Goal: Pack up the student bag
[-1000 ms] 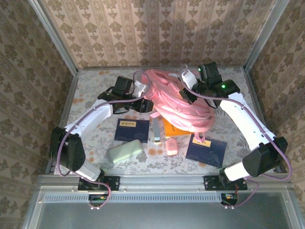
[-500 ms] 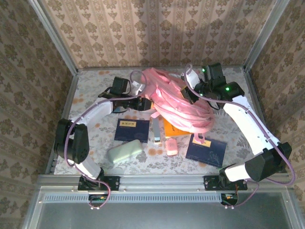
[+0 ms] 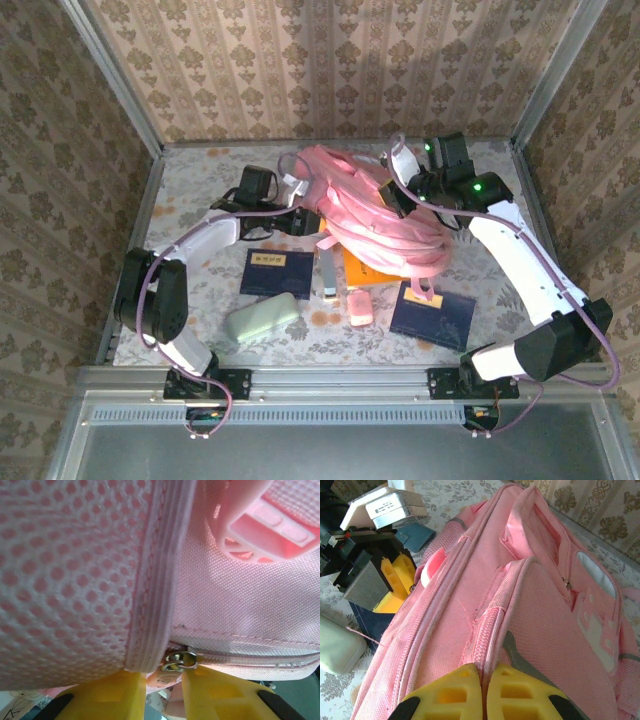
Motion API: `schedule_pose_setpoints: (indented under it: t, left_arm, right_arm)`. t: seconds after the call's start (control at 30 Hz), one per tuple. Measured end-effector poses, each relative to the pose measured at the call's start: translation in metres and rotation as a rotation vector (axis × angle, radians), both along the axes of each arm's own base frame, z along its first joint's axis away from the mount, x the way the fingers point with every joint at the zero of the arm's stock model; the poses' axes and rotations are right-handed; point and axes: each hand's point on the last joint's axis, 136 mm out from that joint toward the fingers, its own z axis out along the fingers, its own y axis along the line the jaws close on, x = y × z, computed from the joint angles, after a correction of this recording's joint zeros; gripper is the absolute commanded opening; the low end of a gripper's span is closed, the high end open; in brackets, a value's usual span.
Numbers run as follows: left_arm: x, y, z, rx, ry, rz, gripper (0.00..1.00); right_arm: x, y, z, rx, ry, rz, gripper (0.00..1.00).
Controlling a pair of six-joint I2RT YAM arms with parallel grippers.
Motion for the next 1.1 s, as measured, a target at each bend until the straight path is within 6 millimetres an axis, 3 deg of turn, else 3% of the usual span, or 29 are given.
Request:
schedule_pose_setpoints:
  t: [0.23, 0.47, 0.7, 0.83, 0.93, 1.1]
  left_arm:
    - [-0.001, 0.001, 0.003, 0.011, -0.009, 0.009, 0.3]
    - [-0.006, -0.001, 0.008, 0.009, -0.02, 0.001, 0.2]
    - [-0.018, -0.014, 0.008, 0.008, -0.023, -0.041, 0.44]
    - [-0.019, -0.015, 0.005, 0.011, -0.013, -0.043, 0.47]
    - [-0.016, -0.015, 0.001, 0.021, -0.007, -0.037, 0.39]
    - [-0.011, -0.014, -0.001, 0.04, -0.015, -0.016, 0.18]
  right_arm:
    - [0.001, 0.0, -0.001, 0.005, 0.001, -0.004, 0.0]
    - [0.001, 0.0, 0.0, 0.008, 0.004, -0.008, 0.0]
    - [0.001, 0.001, 0.0, 0.02, 0.012, -0.016, 0.0]
    - [0.0, 0.002, 0.0, 0.028, 0.018, -0.013, 0.0]
    - [-0.001, 0.003, 0.0, 0.033, 0.021, -0.01, 0.0]
    - [-0.001, 0.003, 0.0, 0.036, 0.023, -0.011, 0.0]
